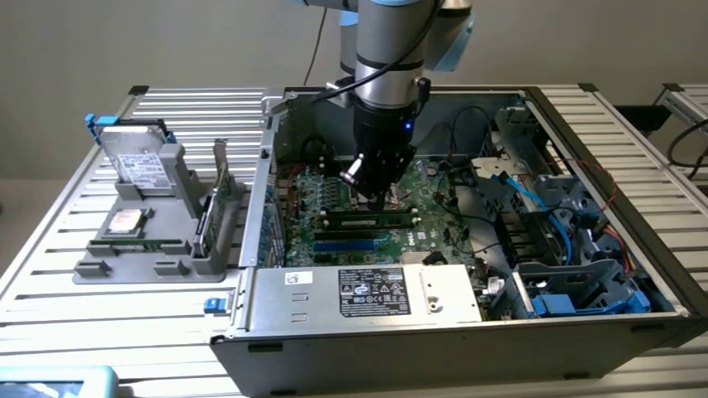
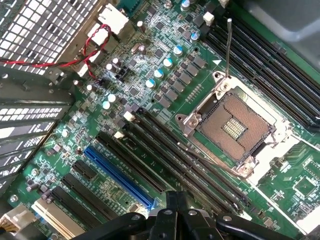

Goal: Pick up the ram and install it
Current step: 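Press down the ram until it locks into place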

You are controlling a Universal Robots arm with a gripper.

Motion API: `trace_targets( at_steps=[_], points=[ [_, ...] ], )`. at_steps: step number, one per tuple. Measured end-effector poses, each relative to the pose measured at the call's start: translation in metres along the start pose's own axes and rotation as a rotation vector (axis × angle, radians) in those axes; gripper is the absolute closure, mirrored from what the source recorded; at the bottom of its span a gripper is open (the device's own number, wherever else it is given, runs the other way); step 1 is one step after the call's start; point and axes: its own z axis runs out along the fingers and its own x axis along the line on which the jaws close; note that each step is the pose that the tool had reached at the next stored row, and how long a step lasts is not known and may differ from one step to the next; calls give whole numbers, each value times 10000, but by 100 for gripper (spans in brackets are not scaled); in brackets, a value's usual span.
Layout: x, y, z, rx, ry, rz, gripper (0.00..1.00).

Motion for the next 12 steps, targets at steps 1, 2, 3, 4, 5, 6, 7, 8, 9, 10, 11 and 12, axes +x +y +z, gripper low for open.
trace_targets(
  at_steps=[1,2,3,4,5,6,7,8,9,10,11,12],
  points=[
    [0,0,0,-4,4,115,89],
    [0,0,0,-8,7,238,89],
    [0,0,0,-12,9,357,89],
    [0,0,-1,-15,12,476,89],
    [0,0,0,-20,13,595,89],
    [0,0,0,-24,17,717,89],
    [0,0,0,-28,19,833,89],
    [0,0,0,-32,22,952,89],
    [0,0,0,-37,25,1082,89],
    [0,0,0,-42,28,1201,89],
    [0,0,0,-47,33,1321,89],
    [0,0,0,-53,38,1444,89]
  ],
)
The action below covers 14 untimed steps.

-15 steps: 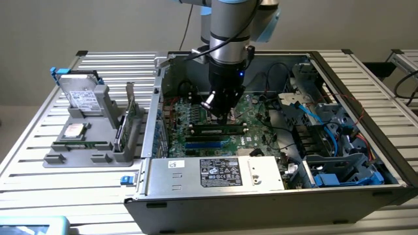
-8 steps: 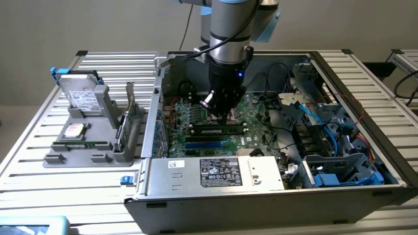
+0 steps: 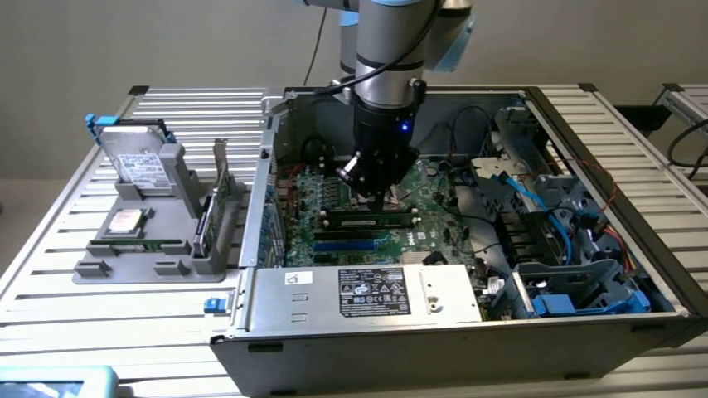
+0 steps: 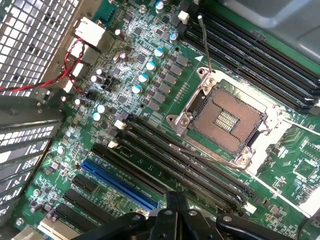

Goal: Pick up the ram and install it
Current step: 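Press down the ram until it locks into place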

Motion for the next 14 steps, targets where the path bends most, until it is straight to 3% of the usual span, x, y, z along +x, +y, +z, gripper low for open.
trace_targets(
  at_steps=[14],
  points=[
    [0,0,0,-80,76,1716,89]
  ],
)
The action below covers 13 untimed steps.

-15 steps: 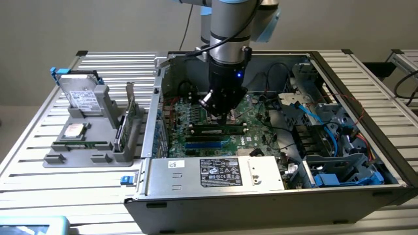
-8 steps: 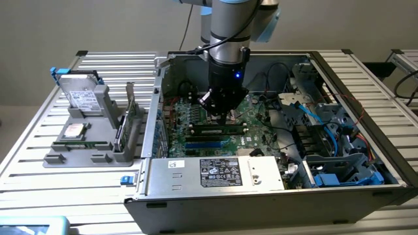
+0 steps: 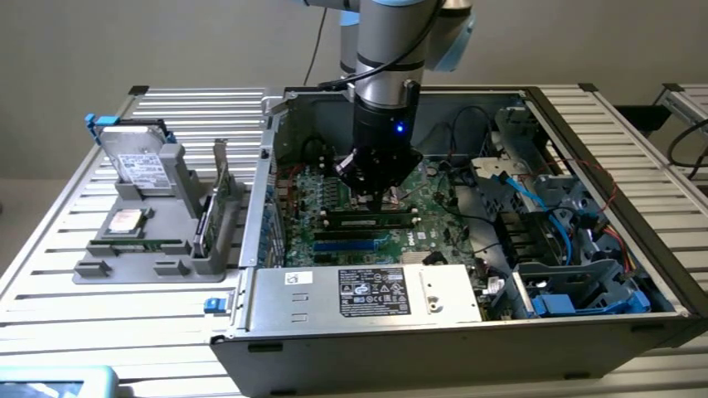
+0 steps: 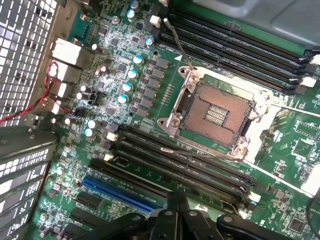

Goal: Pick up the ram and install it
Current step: 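Press down the ram until it locks into place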

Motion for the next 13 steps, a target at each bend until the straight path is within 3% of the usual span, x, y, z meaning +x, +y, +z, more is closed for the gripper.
trace_targets(
  at_steps=[9,13],
  points=[
    [0,0,0,-54,53,1108,89],
    [0,0,0,-68,48,1549,89]
  ],
)
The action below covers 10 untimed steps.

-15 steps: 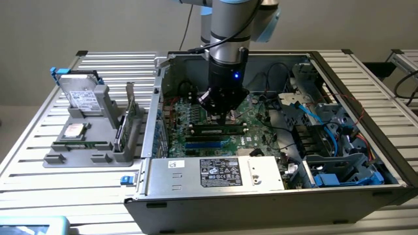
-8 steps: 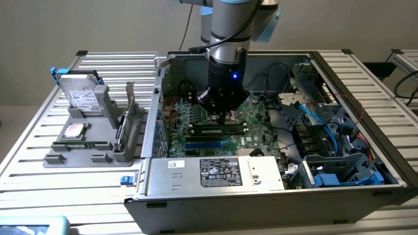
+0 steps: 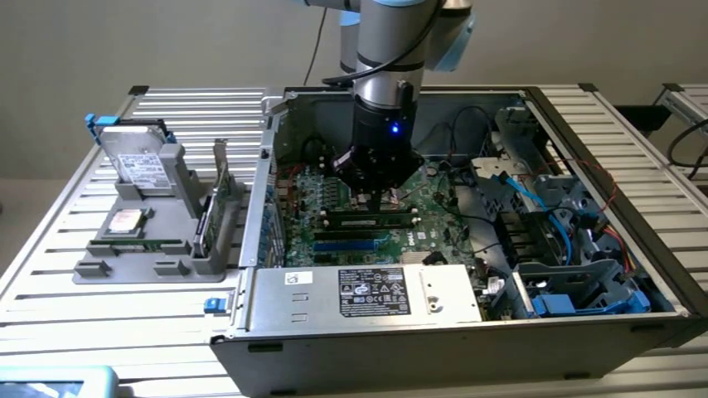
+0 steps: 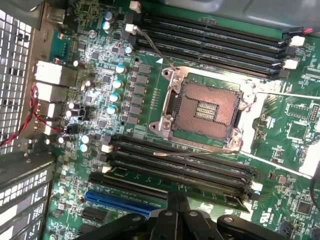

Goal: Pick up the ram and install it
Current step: 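Press down the ram until it locks into place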

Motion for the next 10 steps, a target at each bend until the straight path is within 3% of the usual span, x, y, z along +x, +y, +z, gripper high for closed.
trace_targets(
  at_steps=[6,10],
  points=[
    [-1,0,0,3,-120,582,89],
    [0,0,0,-3,-151,1004,89]
  ],
)
